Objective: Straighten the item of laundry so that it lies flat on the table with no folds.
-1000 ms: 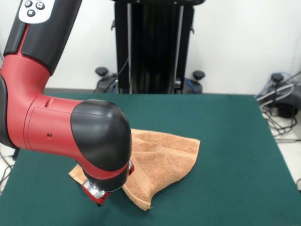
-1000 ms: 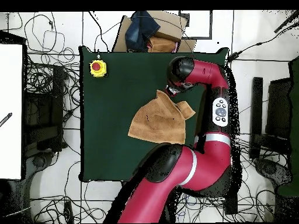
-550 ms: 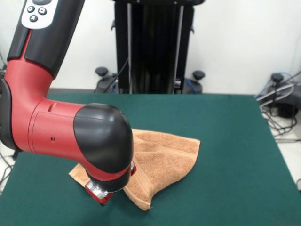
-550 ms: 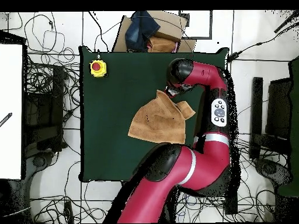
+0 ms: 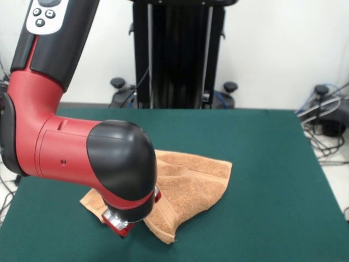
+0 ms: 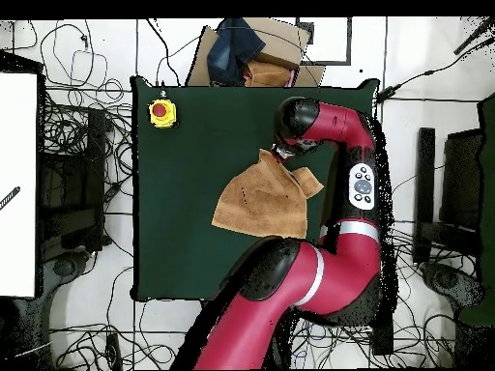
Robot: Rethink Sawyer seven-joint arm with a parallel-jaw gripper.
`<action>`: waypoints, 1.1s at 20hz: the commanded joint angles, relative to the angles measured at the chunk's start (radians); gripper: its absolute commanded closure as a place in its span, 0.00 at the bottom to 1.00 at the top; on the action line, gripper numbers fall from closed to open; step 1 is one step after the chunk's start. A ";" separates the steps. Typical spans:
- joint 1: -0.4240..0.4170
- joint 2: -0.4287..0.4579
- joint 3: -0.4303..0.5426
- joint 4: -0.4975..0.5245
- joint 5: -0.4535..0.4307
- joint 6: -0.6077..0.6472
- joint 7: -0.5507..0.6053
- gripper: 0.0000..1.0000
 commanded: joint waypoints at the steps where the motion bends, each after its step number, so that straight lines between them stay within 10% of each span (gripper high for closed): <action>1: 0.015 0.002 -0.035 0.150 0.028 -0.003 0.231 0.00; 22: 0.006 0.001 -0.063 0.237 0.059 -0.127 0.271 0.00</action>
